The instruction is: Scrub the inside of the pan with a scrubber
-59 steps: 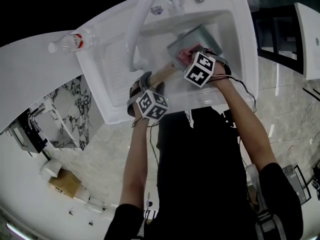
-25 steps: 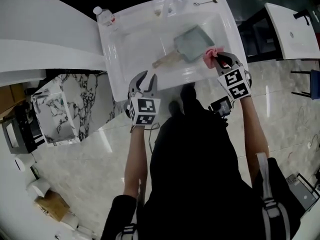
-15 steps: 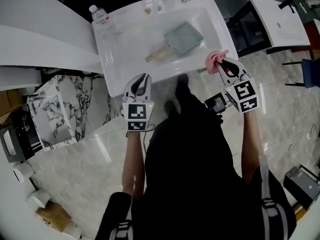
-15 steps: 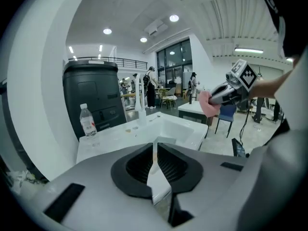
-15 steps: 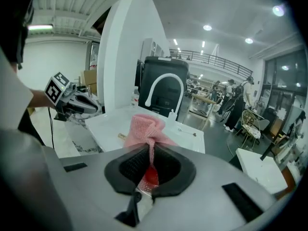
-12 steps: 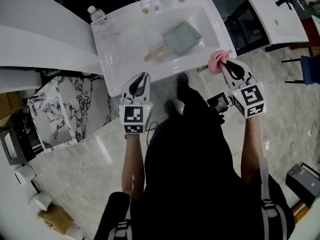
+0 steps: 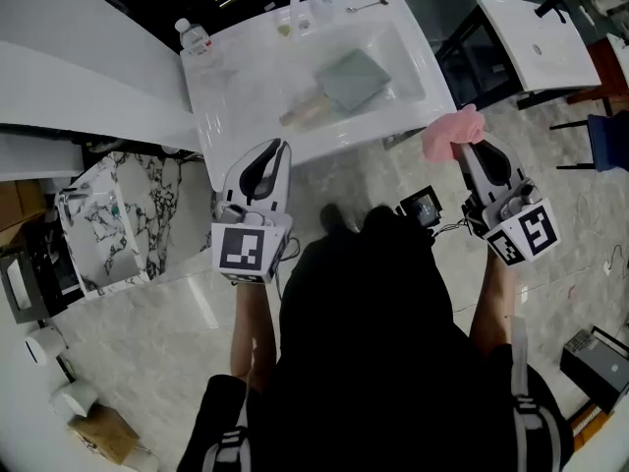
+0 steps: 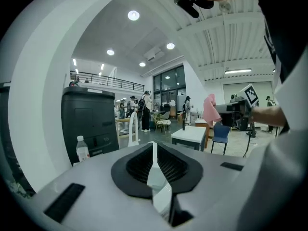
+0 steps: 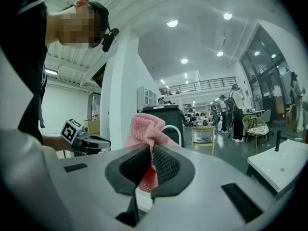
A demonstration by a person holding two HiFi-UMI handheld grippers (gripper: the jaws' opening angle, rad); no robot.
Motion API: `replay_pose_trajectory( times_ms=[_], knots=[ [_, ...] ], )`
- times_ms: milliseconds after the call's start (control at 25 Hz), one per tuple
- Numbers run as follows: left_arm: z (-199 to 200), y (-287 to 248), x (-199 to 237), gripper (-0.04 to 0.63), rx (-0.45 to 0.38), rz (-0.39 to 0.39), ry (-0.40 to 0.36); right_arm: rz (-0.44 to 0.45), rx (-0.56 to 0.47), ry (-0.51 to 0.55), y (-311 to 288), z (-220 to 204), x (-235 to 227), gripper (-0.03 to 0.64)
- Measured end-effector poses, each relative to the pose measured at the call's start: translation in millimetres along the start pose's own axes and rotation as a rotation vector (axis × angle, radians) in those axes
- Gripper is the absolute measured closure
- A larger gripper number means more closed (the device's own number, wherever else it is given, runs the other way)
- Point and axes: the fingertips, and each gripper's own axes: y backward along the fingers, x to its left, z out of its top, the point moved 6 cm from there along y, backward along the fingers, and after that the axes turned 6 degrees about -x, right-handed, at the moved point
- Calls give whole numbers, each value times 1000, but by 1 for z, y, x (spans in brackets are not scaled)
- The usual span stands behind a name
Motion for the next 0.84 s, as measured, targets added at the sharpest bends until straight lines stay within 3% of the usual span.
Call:
replay_pose_trajectory(
  times_ms=[240, 840],
  knots=[
    [10, 0, -13, 541, -29, -20, 13, 25, -10, -8, 9, 7, 10, 583],
    [-5, 12, -2, 541, 41, -45, 3, 31, 10, -17, -5, -6, 33, 583]
  ],
)
